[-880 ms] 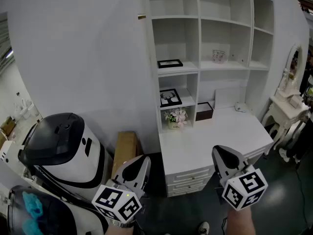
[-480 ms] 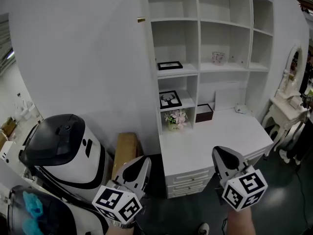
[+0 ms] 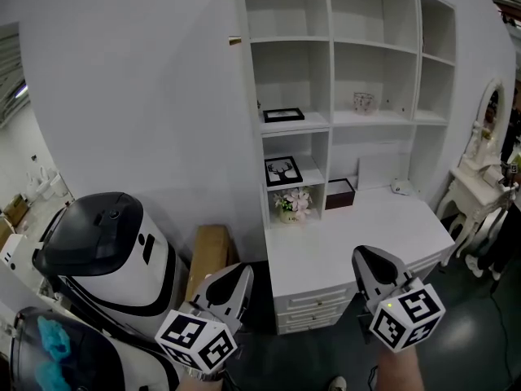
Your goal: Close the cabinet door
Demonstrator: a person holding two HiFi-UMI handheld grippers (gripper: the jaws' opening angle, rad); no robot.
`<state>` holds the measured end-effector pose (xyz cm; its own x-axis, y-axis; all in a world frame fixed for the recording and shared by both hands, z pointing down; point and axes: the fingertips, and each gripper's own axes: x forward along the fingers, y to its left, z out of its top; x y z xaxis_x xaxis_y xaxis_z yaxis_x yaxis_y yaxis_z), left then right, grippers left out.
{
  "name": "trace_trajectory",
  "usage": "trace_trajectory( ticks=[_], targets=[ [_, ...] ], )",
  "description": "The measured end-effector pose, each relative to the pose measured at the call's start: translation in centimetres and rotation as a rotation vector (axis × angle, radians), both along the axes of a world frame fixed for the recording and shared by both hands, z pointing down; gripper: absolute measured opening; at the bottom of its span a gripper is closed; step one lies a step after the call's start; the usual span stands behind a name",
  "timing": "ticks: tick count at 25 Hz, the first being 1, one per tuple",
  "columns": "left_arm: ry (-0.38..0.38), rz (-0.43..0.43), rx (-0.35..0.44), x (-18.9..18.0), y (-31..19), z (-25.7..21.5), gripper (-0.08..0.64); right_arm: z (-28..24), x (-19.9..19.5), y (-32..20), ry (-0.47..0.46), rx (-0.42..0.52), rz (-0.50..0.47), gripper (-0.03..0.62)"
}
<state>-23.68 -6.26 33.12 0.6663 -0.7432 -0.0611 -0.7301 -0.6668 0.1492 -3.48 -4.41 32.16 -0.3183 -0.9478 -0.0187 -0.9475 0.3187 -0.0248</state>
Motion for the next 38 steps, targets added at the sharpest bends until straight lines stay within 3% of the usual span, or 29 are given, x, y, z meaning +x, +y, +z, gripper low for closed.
trace_trajectory(
  ticks=[9, 27, 38],
  targets=[
    [-0.016, -0.018, 0.001, 1.7, 0.0, -0.4, 0.005, -0.1, 1.2, -0.8, 0.013, -0.003, -0.046, 0.006],
    [0.000, -0.139, 0.005, 6.3, -1.3, -1.9, 0.005, -2.1, 6.3, -4.3, 0.000, 0.022, -0.170, 0.006],
    [-0.023, -0.176, -0.034, 12.2, -2.5, 0.5, 0.006, 0.0, 11.0, -6.2, 0.003, 0.000, -0.235, 0.005]
  ],
)
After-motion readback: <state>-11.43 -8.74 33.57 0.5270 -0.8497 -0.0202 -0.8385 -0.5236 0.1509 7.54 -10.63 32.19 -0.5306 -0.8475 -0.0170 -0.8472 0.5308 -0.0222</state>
